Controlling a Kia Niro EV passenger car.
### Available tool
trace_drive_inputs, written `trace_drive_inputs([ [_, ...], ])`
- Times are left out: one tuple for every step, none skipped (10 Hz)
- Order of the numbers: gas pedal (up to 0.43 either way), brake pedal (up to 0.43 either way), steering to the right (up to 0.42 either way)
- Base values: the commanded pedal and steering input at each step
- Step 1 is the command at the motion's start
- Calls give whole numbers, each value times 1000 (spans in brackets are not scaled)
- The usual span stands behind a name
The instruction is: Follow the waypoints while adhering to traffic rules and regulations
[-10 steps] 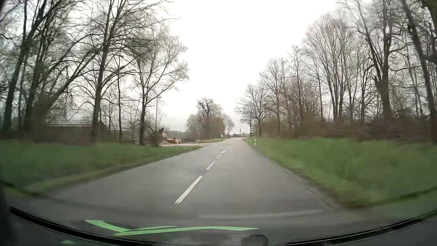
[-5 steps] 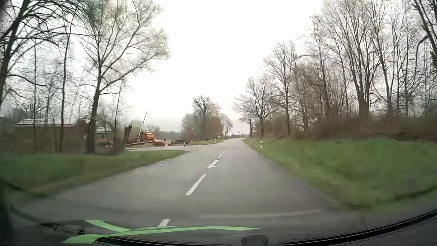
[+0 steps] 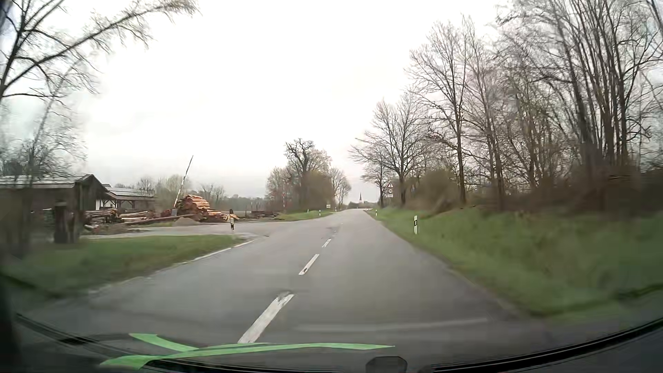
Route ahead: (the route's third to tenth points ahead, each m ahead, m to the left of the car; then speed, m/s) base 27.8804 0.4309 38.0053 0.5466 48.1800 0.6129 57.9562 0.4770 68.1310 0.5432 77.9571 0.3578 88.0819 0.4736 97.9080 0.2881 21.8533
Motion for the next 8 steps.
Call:
trace_drive_inputs([
  [157,0,3],
  [157,0,1],
  [157,0,0],
  [157,0,0],
  [150,0,0],
  [138,0,0],
  [130,0,0],
  [118,0,0],
])
